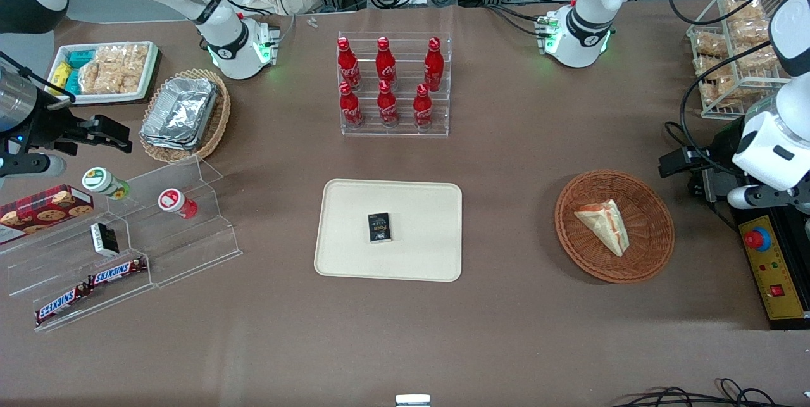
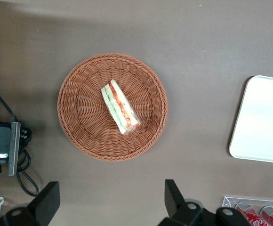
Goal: Place sandwich from basket to tray
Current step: 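Move the left gripper over the sandwich in the wicker basket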
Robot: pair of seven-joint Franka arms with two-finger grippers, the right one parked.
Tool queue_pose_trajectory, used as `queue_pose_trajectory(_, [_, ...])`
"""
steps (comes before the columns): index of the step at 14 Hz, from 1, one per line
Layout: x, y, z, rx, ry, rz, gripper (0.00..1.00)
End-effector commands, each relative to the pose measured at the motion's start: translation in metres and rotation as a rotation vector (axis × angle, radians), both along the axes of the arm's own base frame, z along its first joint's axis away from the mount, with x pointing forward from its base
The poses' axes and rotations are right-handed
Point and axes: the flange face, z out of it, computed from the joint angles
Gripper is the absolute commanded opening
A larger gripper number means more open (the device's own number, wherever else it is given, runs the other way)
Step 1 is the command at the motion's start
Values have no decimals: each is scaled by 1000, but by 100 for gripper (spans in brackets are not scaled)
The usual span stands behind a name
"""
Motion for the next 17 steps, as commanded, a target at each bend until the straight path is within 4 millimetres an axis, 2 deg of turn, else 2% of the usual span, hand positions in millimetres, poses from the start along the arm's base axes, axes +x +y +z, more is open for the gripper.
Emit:
queue_pose_trajectory(1, [4,0,0,14,7,-35,99])
queue_pose_trajectory(4, [7,-1,-8,5,15,-36,99])
queue_pose_trajectory(5, [10,-1,-16,2,23,-31,99])
queue_pose_trajectory(6, [8,-1,-31,2,47,-35,99])
queue_pose_trajectory(12, [-7,9,-151,7,55,11,99])
queue_pose_trajectory(15, [-21,12,-204,10,33,38,99])
queue_pose_trajectory(17, [-26,16,-232,13,26,135,97])
